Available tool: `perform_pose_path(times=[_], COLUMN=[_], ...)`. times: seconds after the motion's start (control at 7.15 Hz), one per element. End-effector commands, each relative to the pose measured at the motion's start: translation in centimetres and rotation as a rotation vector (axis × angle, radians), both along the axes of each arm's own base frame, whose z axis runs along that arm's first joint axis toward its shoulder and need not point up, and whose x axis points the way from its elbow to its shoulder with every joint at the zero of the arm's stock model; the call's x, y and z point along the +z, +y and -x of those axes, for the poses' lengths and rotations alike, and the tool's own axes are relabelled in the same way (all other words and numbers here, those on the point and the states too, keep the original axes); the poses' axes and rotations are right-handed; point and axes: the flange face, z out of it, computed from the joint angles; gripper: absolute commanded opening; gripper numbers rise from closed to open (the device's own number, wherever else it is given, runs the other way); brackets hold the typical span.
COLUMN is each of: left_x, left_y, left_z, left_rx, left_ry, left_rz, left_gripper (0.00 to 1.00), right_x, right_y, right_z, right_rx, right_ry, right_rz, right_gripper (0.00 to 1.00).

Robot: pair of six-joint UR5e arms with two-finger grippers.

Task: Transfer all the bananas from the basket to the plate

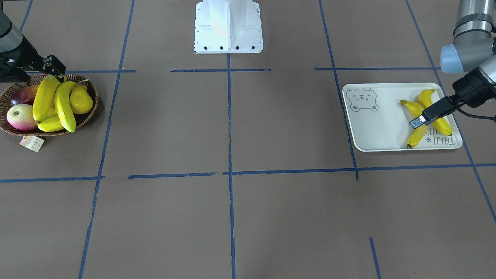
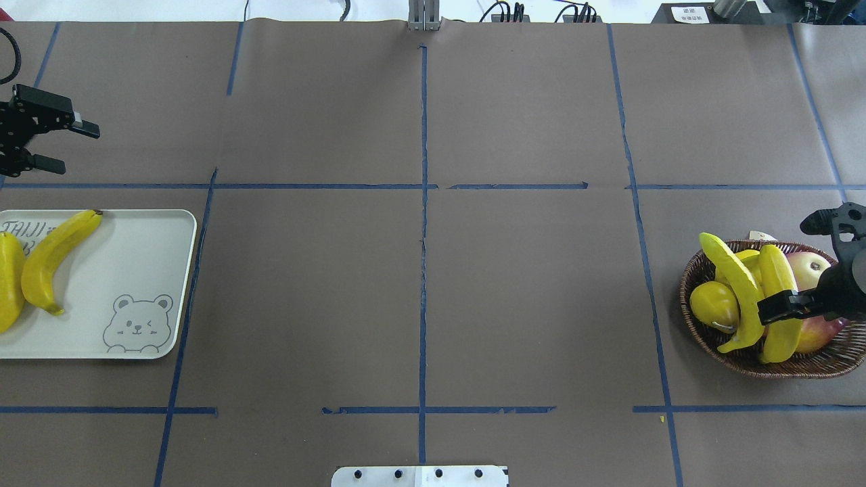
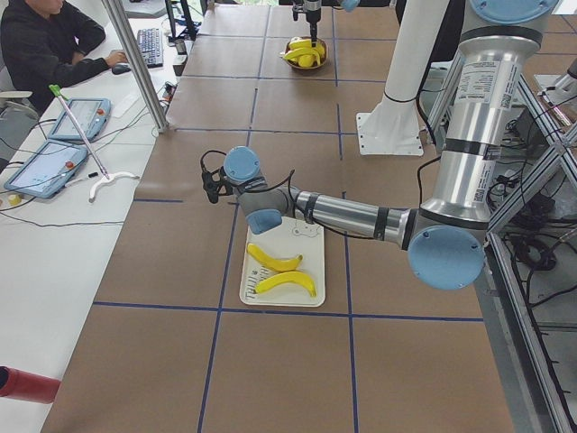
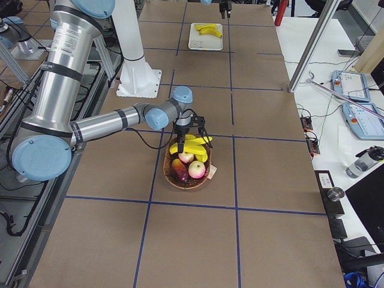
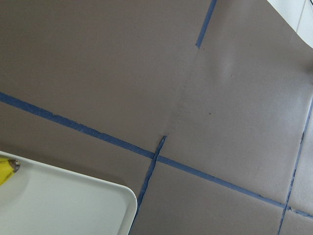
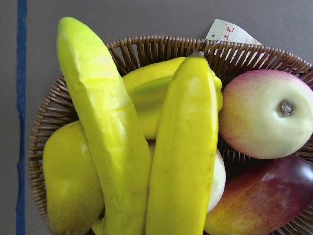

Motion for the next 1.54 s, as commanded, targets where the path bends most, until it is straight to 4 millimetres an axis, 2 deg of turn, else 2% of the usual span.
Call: perform_pose_path(times=[0.0,0.42,0.56,0.7,0.84,0.98,1.4], left_x=[-0.1,-0.2,-0.2,-0.1,-0.1,-0.1,-0.2], left_y=[0.0,-0.1,-0.1,-0.1,0.0,-0.1,-0.1], left_z=[0.0,0.0,0.0,0.0,0.0,-0.1,0.0], left_rx=[0.001,0.001,0.001,0.001,0.001,0.001,0.001], left_ry=[0.001,0.002,0.002,0.001,0.001,0.001,0.002], left_rz=[-0.001,-0.003,-0.003,-0.001,-0.001,-0.001,-0.001], left_gripper=[0.99,0.99,0.99,0.99,0.99,0.99,0.99], right_x=[0.9,1.7,1.7,1.6,1.4,1.1,0.7], right_y=[0.0,-0.6,-0.6,-0.6,-0.6,-0.7,-1.0], right_z=[0.4,0.9,0.9,0.8,0.7,0.7,-0.6], right_rx=[-0.006,-0.006,-0.006,-0.006,-0.005,-0.003,0.024], right_ry=[0.011,0.018,0.018,0.017,0.013,0.009,0.002], right_rz=[0.011,0.019,0.019,0.017,0.014,0.01,0.008], right_gripper=[0.99,0.95,0.76,0.4,0.19,0.08,0.03])
